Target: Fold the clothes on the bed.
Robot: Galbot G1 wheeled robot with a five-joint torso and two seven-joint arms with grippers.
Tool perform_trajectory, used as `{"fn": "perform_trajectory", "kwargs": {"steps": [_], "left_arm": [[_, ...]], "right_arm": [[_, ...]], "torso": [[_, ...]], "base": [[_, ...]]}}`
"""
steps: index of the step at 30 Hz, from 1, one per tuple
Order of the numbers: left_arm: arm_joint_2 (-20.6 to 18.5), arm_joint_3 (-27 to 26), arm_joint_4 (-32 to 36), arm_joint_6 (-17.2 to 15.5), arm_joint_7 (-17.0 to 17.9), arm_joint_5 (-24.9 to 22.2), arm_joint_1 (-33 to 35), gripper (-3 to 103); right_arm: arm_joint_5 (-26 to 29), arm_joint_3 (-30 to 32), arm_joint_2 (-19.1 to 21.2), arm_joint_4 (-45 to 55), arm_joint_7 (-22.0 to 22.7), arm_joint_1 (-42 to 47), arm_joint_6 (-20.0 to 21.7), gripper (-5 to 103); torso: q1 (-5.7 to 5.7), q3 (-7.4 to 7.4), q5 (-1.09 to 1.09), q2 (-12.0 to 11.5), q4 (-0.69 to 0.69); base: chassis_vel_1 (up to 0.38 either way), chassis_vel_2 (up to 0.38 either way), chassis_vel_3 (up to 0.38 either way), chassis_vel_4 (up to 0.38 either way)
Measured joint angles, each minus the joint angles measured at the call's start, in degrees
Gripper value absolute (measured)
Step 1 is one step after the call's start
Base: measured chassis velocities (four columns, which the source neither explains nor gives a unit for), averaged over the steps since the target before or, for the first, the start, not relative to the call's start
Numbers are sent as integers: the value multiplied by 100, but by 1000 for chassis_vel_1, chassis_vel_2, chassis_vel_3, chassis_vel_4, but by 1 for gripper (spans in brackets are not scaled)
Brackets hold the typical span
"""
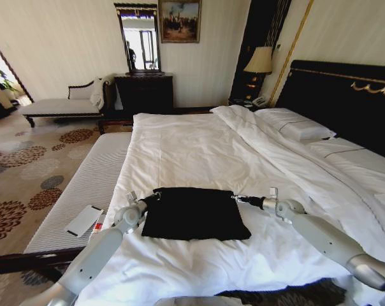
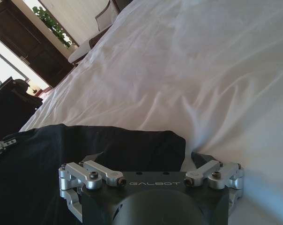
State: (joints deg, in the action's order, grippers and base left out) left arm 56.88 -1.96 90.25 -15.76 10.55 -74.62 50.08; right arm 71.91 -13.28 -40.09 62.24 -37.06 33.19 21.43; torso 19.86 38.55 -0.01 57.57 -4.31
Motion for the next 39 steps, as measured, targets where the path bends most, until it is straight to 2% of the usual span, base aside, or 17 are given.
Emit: {"fn": "perform_trajectory", "kwargs": {"steps": [6, 7, 9, 13, 14, 16, 18, 21, 23, 24, 25, 28, 31, 33, 34, 35, 39], "left_arm": [[-69, -14, 60, 0, -12, -9, 30, 1], [-77, -19, 66, 0, -13, -12, 36, 1], [-84, -21, 67, 0, -17, -15, 42, 1], [-89, -16, 68, 0, -29, -13, 55, 1], [-89, -16, 68, 0, -29, -13, 55, 1], [-90, -7, 72, 4, -35, -8, 60, 1], [-90, -3, 73, 6, -35, -7, 59, 1], [-98, 6, 85, 8, -32, -5, 51, 1], [-101, 7, 89, 8, -31, -5, 51, 1], [-109, 7, 108, 11, -28, -1, 61, 1], [-110, 7, 112, 11, -28, 0, 63, 1], [-122, 10, 138, 25, -26, 41, 79, 1], [-126, 11, 169, 31, -20, 46, 83, 1], [-139, 11, 223, 33, -14, 47, 87, 1], [-139, 11, 223, 33, -14, 47, 87, 1], [-140, 11, 233, 33, -12, 47, 86, 1], [-111, 14, 236, 41, 14, 65, 87, 1]], "right_arm": [[-56, -120, -114, -79, 0, -92, -1, 100], [-78, -130, -131, -91, 7, -100, -2, 103], [-101, -145, -157, -109, 20, -108, -4, 100], [-173, -172, -184, -113, -102, -119, -23, 80], [-173, -172, -184, -113, -102, -119, -23, 80], [-199, -193, -185, -95, -176, -128, -36, 68], [-206, -197, -185, -95, -202, -134, -49, 68], [-216, -197, -171, -98, -247, -139, -79, 52], [-218, -195, -166, -96, -248, -137, -83, 52], [-232, -166, -152, -72, -251, -115, -97, 41], [-234, -158, -150, -68, -251, -110, -99, 41], [-258, -66, -140, -14, -256, -56, -145, 25], [-268, -19, -138, 21, -257, -32, -158, 20], [-272, 45, -129, 87, -254, 5, -167, 9], [-272, 45, -129, 87, -254, 5, -167, 9], [-275, 65, -124, 109, -254, 17, -168, 4], [-283, 140, -110, 138, -259, 57, -174, 2]], "torso": [[0, 0, 0, 0, 0], [0, 0, 0, 0, -1], [0, 0, 0, 0, -1], [0, 0, 1, 0, -1], [0, 0, 1, 0, -1], [0, 0, 1, 0, 0], [0, 0, 1, 0, 0], [0, 0, 2, 0, 0], [0, 0, 2, 0, 0], [0, 0, 1, 0, 0], [0, 0, 2, 0, 0], [0, 0, 1, 0, 0], [0, 0, 1, 0, 0], [0, 0, 2, 0, 0], [0, 0, 2, 0, 0], [0, 0, 2, 0, 0], [0, 0, 1, 0, 0]], "base": [[0, 0, 0, 0], [0, 0, 0, 0], [0, 0, 0, 0], [0, 0, 0, 0], [0, 0, 0, 0], [0, 0, 0, 0], [0, 0, 0, 0], [0, 0, 0, 0], [0, 0, 0, 0], [0, 0, 0, 0], [0, 0, 0, 0], [0, 0, 0, 0], [0, 0, 0, 0], [0, 0, 0, 0], [0, 0, 0, 0], [0, 0, 0, 0], [0, 0, 0, 0]]}}
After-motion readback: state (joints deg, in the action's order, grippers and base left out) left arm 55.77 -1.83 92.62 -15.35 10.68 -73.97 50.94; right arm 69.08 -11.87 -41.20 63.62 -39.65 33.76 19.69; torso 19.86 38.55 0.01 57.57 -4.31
